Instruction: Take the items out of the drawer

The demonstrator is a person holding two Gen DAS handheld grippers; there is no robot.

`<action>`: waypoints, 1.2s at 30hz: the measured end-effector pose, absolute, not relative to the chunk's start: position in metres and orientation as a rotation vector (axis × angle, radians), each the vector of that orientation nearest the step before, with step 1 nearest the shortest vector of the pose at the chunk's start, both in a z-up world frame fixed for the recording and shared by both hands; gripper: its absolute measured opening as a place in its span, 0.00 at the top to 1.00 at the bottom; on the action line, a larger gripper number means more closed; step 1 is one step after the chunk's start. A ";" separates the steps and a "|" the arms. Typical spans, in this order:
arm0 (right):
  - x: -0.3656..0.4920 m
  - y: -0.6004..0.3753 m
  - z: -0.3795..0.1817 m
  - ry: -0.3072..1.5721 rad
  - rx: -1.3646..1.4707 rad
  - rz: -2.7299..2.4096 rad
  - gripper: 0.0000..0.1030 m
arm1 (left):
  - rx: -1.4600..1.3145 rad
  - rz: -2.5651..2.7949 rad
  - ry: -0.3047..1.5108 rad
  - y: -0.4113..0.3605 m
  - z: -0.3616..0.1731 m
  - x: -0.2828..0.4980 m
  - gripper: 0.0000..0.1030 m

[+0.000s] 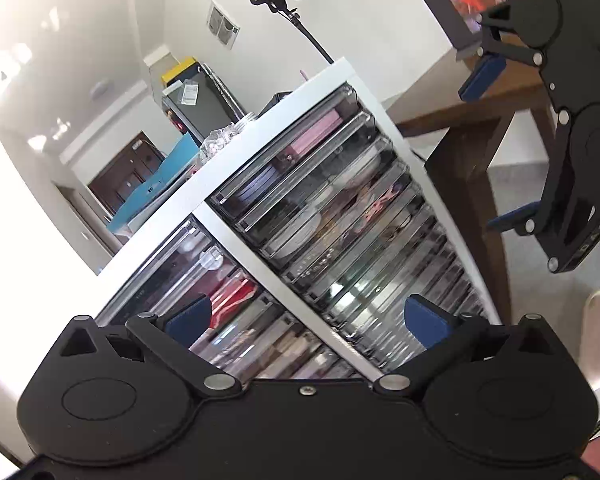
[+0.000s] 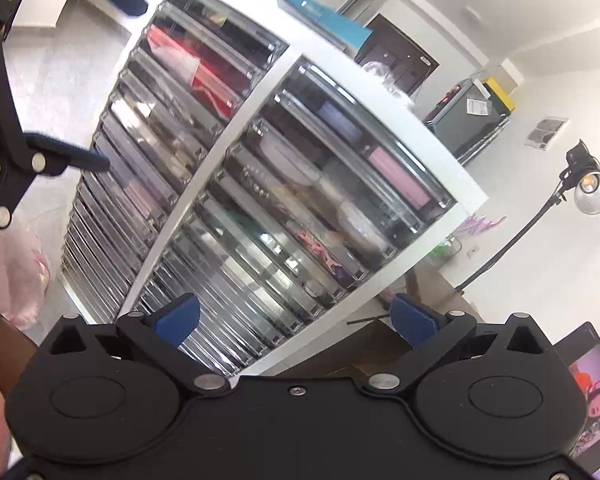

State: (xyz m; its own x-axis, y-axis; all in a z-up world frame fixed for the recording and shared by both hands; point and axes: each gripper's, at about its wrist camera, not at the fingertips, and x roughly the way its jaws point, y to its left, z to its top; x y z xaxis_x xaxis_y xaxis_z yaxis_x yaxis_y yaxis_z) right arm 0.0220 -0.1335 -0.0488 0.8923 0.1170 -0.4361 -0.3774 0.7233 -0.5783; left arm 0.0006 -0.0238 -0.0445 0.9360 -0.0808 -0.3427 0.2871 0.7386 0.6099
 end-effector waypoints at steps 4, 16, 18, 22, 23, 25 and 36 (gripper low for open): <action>0.006 -0.162 -0.042 0.427 -0.566 0.309 0.00 | 0.600 -0.209 0.337 -0.016 -0.028 -0.005 0.00; -0.013 -0.185 -0.031 0.457 -0.343 0.367 0.00 | 0.400 -0.151 0.457 -0.016 -0.003 -0.014 0.00; -0.013 -0.192 -0.029 0.474 -0.302 0.382 0.00 | 0.369 -0.122 0.469 -0.018 0.000 -0.016 0.00; -0.012 -0.208 -0.035 0.533 -0.207 0.405 0.00 | 0.292 -0.090 0.547 -0.018 0.001 -0.015 0.00; -0.012 -0.211 -0.037 0.545 -0.185 0.413 0.00 | 0.279 -0.084 0.560 -0.019 0.000 -0.016 0.00; -0.011 -0.217 -0.039 0.549 -0.152 0.421 0.00 | 0.271 -0.064 0.571 -0.020 -0.001 -0.017 0.00; -0.013 -0.239 -0.031 0.485 -0.007 0.365 0.00 | 0.212 0.005 0.531 -0.039 0.024 -0.009 0.00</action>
State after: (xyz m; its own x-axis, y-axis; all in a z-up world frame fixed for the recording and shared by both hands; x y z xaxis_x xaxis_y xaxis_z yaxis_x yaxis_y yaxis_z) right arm -0.0128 -0.2387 -0.0308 0.8211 0.3414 -0.4575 -0.3449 0.9353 0.0790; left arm -0.0092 -0.0392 0.0244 0.8630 0.0592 -0.5016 0.0504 0.9780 0.2022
